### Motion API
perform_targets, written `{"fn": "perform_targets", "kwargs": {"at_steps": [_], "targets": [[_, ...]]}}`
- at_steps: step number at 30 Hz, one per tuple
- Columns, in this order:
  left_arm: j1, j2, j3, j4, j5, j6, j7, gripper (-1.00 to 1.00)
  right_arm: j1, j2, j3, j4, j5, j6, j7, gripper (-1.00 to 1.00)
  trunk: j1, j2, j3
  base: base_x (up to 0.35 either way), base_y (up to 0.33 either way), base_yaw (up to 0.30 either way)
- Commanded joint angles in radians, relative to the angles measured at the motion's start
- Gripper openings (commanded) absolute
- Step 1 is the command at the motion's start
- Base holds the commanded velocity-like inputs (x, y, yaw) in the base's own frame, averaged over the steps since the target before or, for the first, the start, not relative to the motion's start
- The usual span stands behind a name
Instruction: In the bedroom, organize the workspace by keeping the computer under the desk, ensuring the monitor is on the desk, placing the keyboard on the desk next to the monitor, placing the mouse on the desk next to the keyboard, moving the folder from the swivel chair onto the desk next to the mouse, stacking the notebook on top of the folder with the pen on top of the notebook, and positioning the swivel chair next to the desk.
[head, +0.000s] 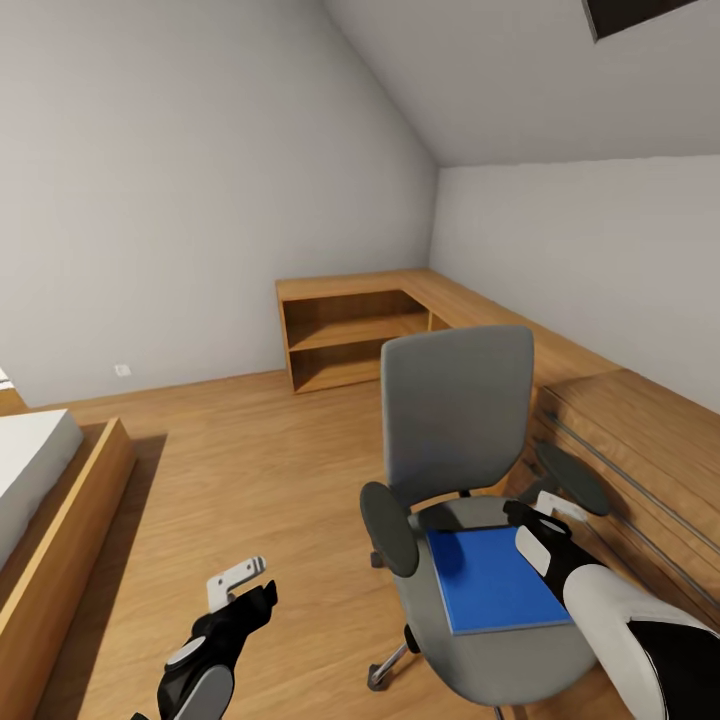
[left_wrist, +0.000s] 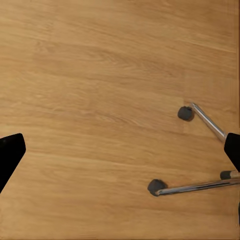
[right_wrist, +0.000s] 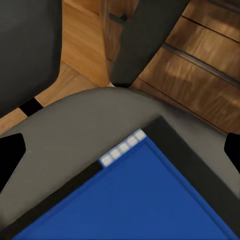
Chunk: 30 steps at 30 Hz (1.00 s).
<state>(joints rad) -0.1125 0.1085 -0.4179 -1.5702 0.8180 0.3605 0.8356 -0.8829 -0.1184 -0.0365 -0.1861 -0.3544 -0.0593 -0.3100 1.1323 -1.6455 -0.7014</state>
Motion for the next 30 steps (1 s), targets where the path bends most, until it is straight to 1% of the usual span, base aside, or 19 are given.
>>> {"fn": "perform_targets", "kwargs": {"at_steps": [1,2,4,10,14,23,30], "targets": [[-0.001,0.001,-0.011,-0.001,0.004,0.003,0.009,1.00,-0.001,0.000,-0.003,0.000,-0.005,-0.005,0.000,1.00,0.000,0.000,-0.001,0.027,0.000,0.000],[-0.001,0.001,-0.023,-0.001,0.003,0.003,0.011,1.00,-0.001,0.000,-0.003,0.000,-0.005,-0.005,0.000,1.00,0.000,0.000,-0.001,0.014,0.000,0.000],[-0.001,0.002,-0.028,-0.001,0.003,0.003,0.012,1.00,-0.001,0.000,-0.003,0.000,-0.005,-0.005,0.000,1.00,0.000,0.000,-0.001,0.009,0.000,0.000],[-0.001,0.002,-0.034,-0.002,0.003,0.003,0.010,1.00,-0.001,0.000,-0.003,0.000,-0.006,0.004,0.000,1.00,0.000,0.000,-0.001,0.003,0.000,0.000],[-0.001,0.001,-0.035,-0.005,0.003,0.003,0.012,1.00,-0.001,-0.001,-0.003,-0.001,-0.005,0.030,0.000,1.00,0.000,0.000,-0.001,0.000,0.000,0.000],[-0.001,0.000,-0.035,-0.007,0.002,0.003,0.019,1.00,-0.001,-0.001,-0.003,-0.002,-0.005,0.039,0.000,1.00,0.035,-0.063,-0.029,0.000,0.000,0.000],[-0.001,0.001,-0.035,-0.006,0.003,0.003,0.012,1.00,-0.001,-0.001,-0.003,-0.003,-0.005,0.039,0.000,1.00,0.035,-0.063,-0.029,0.000,0.000,0.000]]}}
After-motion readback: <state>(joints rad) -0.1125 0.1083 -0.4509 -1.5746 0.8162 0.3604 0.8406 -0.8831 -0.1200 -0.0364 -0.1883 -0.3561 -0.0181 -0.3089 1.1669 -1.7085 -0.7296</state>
